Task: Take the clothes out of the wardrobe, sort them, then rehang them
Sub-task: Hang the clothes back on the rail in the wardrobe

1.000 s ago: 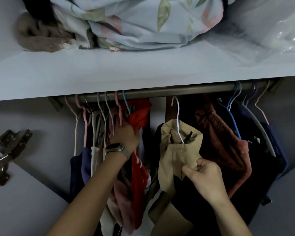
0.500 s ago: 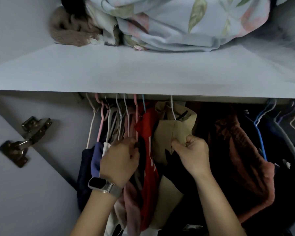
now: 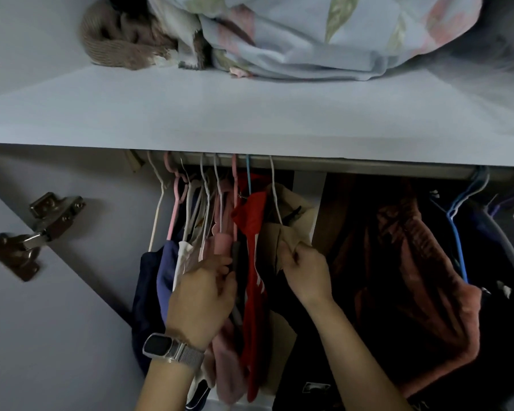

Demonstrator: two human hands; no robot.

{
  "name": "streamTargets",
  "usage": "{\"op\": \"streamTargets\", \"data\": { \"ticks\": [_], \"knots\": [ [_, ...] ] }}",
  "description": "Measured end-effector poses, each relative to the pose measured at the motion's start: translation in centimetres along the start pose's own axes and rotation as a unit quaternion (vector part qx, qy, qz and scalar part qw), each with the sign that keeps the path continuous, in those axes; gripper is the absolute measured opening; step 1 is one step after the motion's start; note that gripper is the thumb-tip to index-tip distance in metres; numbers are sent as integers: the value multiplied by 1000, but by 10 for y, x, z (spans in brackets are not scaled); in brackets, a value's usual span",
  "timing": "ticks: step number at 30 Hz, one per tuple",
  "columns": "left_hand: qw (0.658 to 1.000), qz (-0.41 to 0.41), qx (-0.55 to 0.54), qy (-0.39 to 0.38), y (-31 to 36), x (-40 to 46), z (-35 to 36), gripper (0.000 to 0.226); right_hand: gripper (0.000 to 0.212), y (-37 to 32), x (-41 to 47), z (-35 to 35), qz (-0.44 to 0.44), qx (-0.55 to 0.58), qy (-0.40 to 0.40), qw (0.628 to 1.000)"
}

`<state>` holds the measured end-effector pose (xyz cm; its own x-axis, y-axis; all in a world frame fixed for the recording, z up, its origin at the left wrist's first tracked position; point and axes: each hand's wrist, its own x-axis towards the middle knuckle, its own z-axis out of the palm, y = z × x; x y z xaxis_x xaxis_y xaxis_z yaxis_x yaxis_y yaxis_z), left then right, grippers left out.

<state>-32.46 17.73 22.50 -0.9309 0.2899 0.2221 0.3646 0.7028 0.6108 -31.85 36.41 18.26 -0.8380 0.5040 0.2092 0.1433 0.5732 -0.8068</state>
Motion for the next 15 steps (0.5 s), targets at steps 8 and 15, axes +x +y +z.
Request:
{"op": "streamTargets", "data": {
  "ticks": [8, 15],
  "knots": [
    [1000, 6, -10, -20, 5, -2, 9, 27, 32, 13, 1, 28, -34, -108, -44, 993],
    [1000, 2, 0, -14, 5, 14, 9, 27, 33, 5, 11, 6, 31, -9, -201, 979]
  ]
}}
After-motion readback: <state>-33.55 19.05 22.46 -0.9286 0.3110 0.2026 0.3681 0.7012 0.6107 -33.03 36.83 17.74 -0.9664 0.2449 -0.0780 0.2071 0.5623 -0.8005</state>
